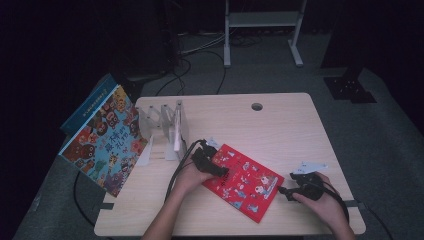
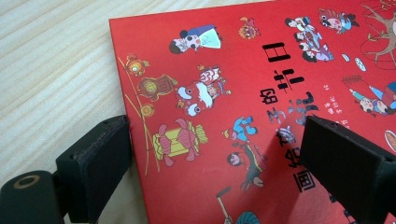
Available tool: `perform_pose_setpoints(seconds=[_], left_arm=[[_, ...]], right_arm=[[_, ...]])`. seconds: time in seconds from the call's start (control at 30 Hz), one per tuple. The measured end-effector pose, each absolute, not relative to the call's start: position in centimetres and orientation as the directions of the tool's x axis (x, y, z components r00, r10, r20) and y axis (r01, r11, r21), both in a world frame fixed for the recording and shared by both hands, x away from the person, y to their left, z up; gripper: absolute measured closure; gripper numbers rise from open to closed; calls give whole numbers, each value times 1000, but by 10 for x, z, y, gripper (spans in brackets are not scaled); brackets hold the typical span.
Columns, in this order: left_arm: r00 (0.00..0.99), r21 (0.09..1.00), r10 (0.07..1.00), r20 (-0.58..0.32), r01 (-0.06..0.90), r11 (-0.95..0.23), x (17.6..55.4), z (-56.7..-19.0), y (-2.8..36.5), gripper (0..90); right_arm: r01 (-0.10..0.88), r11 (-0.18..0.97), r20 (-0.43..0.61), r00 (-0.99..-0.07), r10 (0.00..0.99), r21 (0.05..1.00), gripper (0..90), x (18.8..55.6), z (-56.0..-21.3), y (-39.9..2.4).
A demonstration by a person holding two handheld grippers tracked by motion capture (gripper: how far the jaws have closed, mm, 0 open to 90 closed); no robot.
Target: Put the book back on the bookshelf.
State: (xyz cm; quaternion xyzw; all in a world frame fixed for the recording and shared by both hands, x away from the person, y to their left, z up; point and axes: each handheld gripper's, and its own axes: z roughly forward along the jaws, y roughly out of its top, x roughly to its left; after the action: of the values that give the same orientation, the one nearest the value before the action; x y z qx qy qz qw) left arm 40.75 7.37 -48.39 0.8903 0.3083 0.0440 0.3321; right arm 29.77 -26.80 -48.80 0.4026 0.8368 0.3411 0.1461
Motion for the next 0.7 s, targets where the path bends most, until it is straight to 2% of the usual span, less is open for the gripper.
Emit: perform_pose_setpoints(seconds=[0.2, 0.33, 0.47, 0.7], left_arm=[[807, 615, 577, -124, 519, -594, 407, -484, 74, 81], [807, 603, 578, -116, 520, -605, 405, -485, 70, 24], [810, 599, 575, -116, 519, -610, 405, -485, 70, 17], [816, 591, 568, -110, 513, -622, 404, -485, 69, 0]], right_arm=[[546, 471, 36, -679, 733, 693, 246, 274, -487, -255], [520, 487, 41, -712, 701, 701, 245, 262, -488, -243], [487, 524, 17, -743, 669, 699, 233, 259, -491, -235], [486, 526, 29, -753, 658, 698, 179, 260, -497, -237]])
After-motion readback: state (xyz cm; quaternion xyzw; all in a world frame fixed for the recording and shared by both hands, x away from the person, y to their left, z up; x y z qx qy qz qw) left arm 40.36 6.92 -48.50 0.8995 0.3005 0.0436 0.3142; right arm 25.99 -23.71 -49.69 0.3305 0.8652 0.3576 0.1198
